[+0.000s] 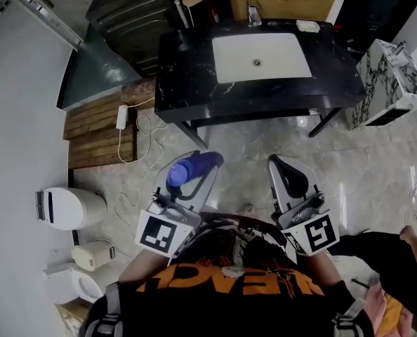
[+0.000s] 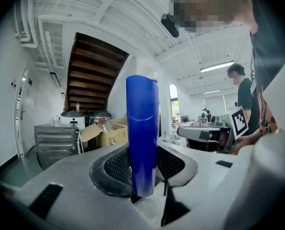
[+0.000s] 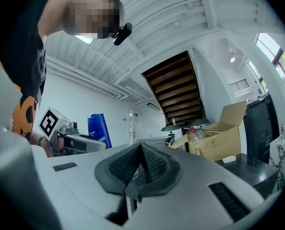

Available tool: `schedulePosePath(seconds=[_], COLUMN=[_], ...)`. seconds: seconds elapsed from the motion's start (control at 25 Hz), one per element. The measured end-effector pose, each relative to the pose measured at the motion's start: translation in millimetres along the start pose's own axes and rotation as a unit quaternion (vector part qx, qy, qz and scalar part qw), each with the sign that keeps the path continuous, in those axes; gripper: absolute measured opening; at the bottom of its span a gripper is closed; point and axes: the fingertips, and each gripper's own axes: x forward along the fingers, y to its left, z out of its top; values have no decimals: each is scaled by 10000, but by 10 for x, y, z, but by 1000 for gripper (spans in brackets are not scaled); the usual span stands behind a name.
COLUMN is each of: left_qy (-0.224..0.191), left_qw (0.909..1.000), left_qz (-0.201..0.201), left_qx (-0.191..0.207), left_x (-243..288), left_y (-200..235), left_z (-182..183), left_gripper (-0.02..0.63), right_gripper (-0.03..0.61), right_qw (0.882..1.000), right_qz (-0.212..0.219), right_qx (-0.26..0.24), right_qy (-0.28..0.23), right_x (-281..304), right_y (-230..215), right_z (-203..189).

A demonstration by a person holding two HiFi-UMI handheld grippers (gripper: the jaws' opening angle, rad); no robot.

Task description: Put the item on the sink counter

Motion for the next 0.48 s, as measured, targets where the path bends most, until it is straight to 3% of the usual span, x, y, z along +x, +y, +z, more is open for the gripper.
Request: schedulePosePath(seconds=[0.48], left_qy=[-60], left_qw=[9998], left_qz=[171], left_qx=[90], left_x=[267], left_y=[268], left_z=[159], left_gripper=[170], right_gripper=[14], right_qw=[9999], right_qz=[-116], right_qx=[24], right_qy=[38], right_x=[241], right_y=[-349], right_z=[-29])
